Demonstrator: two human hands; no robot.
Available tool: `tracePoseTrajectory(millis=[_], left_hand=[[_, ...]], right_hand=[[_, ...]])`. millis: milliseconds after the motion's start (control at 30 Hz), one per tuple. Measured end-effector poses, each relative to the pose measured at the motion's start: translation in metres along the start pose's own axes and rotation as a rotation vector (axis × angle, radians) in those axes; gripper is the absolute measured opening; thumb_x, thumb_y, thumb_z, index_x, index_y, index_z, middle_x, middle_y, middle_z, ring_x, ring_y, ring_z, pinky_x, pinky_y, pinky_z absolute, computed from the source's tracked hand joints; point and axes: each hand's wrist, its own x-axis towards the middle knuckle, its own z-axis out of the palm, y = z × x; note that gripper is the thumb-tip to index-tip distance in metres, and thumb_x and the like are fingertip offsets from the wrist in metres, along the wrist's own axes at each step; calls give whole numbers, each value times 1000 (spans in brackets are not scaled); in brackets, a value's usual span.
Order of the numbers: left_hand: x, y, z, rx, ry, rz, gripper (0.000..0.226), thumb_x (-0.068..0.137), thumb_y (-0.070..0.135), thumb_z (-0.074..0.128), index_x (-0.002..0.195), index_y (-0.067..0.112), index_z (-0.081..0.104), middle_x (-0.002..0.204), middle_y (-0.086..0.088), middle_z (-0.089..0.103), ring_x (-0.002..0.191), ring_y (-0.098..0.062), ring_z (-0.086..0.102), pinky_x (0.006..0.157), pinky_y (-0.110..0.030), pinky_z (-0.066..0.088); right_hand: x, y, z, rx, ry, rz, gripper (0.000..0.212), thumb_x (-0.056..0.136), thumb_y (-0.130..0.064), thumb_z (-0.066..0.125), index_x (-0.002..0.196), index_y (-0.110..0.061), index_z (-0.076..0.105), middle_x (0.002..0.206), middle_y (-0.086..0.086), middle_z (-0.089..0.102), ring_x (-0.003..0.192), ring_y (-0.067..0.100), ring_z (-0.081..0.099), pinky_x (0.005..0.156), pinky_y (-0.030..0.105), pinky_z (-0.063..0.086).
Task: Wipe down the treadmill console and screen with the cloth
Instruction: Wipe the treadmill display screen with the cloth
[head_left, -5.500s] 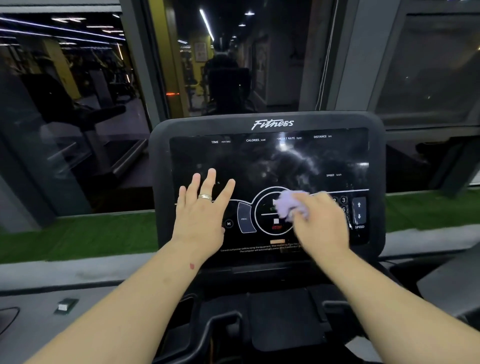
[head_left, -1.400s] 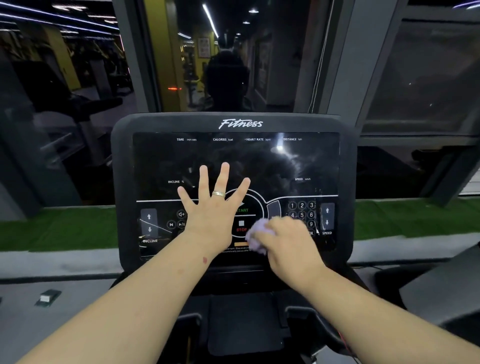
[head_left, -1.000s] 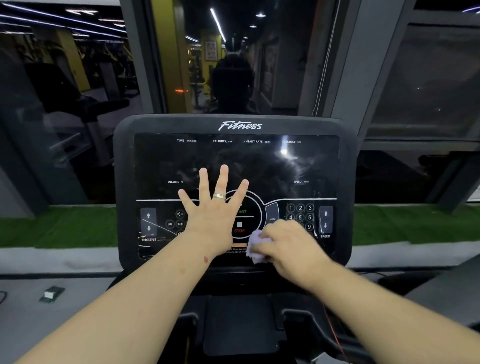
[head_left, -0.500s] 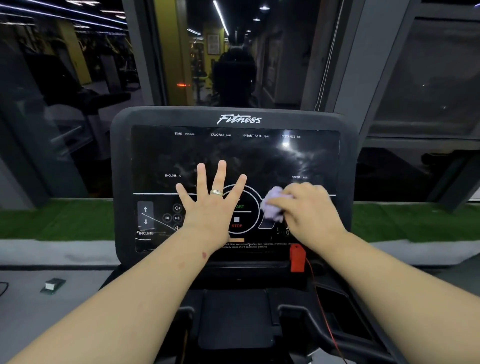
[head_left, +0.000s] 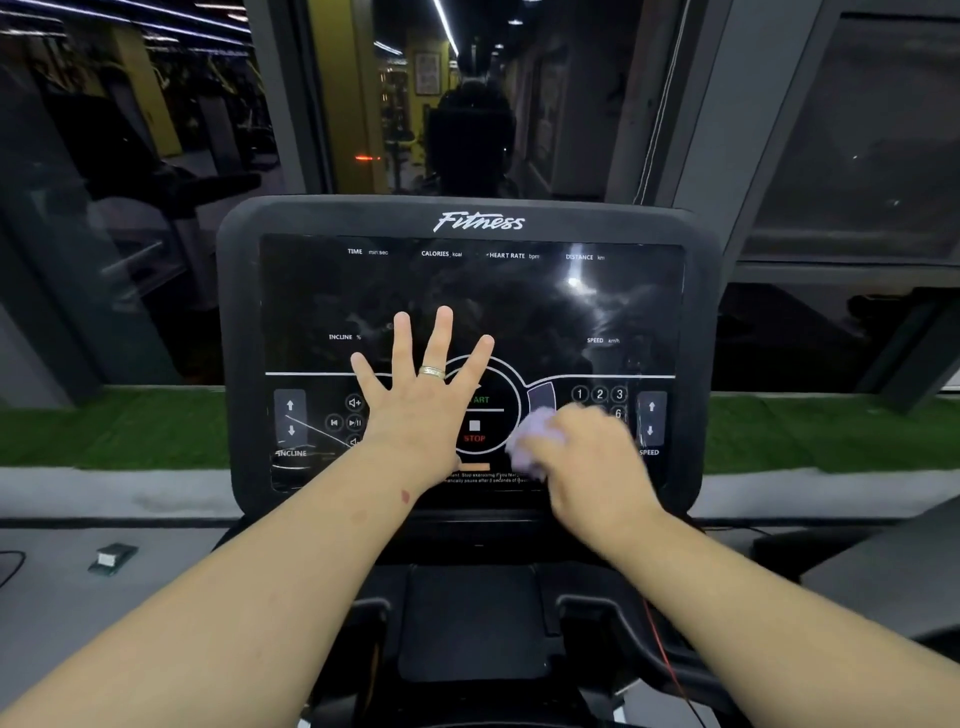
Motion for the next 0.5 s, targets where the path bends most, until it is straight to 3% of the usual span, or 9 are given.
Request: tracePoseTrajectory(millis=[67,100,133,233,267,300,400,433,500], left_hand=[[-1,0,0,0,2,3,145,68,26,90,150,47,-26,157,-3,-45,144,-47,-34,108,-83,6],[-1,0,-1,-2,-2,4,144,68,26,90,150,47,-26,157,-3,-45,144,-47,-35,108,-83,6],[-1,0,-2,-5,-7,5,144,68,27,90,151,47,-26,157,-3,-45,144,-47,-35,108,-83,6],[-1,0,-3,-11,-7,3,144,69,27,90,151,46,-26,157,-4,-44,144,-47,-35,108,-83,6],[-1,1,-3,-11,-7,2,144,69,27,91,151,46,-26,157,-4,-44,144,-47,-35,108,-83,7],[-1,1,-4,-9,-10,1,144,68,28,91,151,46,-26,157,-4,-45,144,-47,-35,108,-83,7],[-3,0,-5,-11,-22,11,143,69,34,90,151,46,-26,156,-4,-45,144,-47,-35,109,-82,5],[-4,0,-6,-16,-27,14,143,70,35,90,151,46,-26,156,-3,-45,144,-46,-36,109,-82,5],[-4,0,-8,-21,-33,12,143,70,36,91,151,46,-26,156,-3,-45,144,-46,-36,109,-82,4]], right_hand=[[-9,13,1,-41,-140,-314,27,73,-12,70,86,-36,68,90,-8,55,80,23,51,69,34,33],[-4,27,-3,-60,-157,-353,26,74,-15,69,87,-38,70,89,-7,55,80,24,53,70,35,35],[4,37,-8,-82,-131,-308,25,76,-17,65,88,-38,71,88,-5,56,79,26,54,69,36,35],[14,40,-11,-8,82,159,34,79,-24,45,96,-36,71,89,2,56,74,32,53,66,36,35],[10,30,-6,-8,91,208,33,80,-25,43,96,-36,70,92,1,58,76,31,52,67,37,38],[3,17,0,0,29,175,28,80,-23,46,93,-36,68,96,-2,60,79,28,52,69,38,41],[-17,6,8,-46,-175,-254,25,74,-17,67,87,-38,68,92,-9,56,79,22,52,69,34,38],[-12,17,1,-66,-203,-306,26,72,-18,69,86,-40,71,90,-8,55,78,22,53,69,34,36],[3,35,-10,-82,-151,-191,27,70,-20,73,87,-41,74,89,-5,57,76,25,54,68,34,30]])
